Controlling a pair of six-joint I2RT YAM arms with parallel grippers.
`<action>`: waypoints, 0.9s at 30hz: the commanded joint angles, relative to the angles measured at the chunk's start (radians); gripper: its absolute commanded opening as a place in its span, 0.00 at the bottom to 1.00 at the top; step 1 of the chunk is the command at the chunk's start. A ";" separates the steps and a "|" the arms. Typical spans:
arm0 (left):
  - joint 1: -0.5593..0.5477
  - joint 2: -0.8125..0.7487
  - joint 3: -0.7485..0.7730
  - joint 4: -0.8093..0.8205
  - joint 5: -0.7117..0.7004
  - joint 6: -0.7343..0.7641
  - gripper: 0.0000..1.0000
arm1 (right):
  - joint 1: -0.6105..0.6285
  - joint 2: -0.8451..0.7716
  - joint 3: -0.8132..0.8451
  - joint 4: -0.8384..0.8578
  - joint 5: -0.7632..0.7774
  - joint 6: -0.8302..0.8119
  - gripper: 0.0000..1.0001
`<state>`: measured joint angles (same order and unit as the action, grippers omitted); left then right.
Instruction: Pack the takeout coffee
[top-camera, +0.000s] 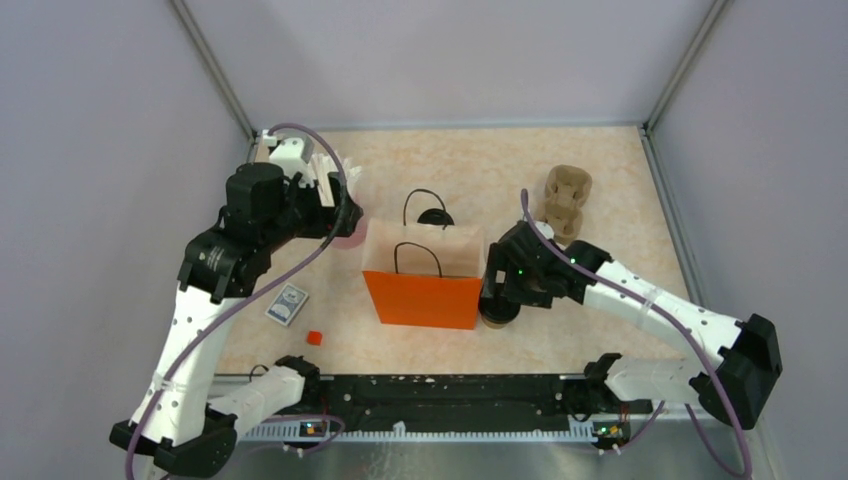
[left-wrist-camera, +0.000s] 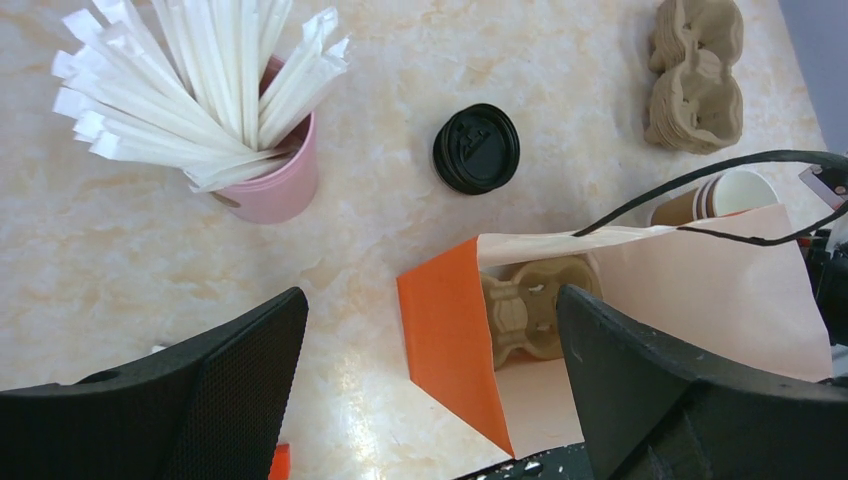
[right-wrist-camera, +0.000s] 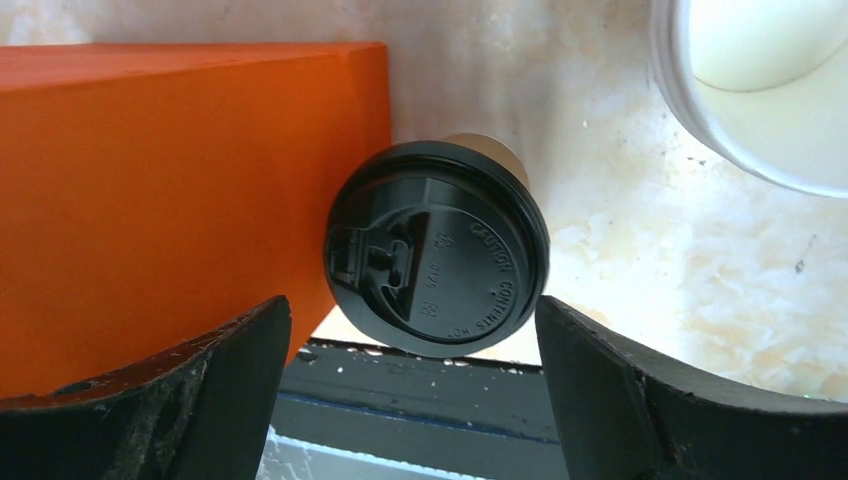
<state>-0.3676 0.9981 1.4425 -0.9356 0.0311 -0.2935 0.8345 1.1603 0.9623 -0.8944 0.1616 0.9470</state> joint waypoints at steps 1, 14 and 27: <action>-0.001 -0.014 0.035 0.031 -0.054 -0.006 0.99 | -0.011 0.008 -0.005 0.090 -0.009 -0.001 0.90; -0.001 -0.021 0.037 0.024 -0.068 -0.003 0.99 | -0.012 0.085 0.039 0.033 0.077 -0.029 0.87; -0.001 -0.028 0.032 0.045 -0.082 0.007 0.99 | -0.012 0.061 0.155 -0.078 0.086 -0.068 0.88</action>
<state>-0.3676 0.9901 1.4521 -0.9356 -0.0391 -0.2928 0.8295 1.2289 1.0939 -0.9230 0.2241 0.9089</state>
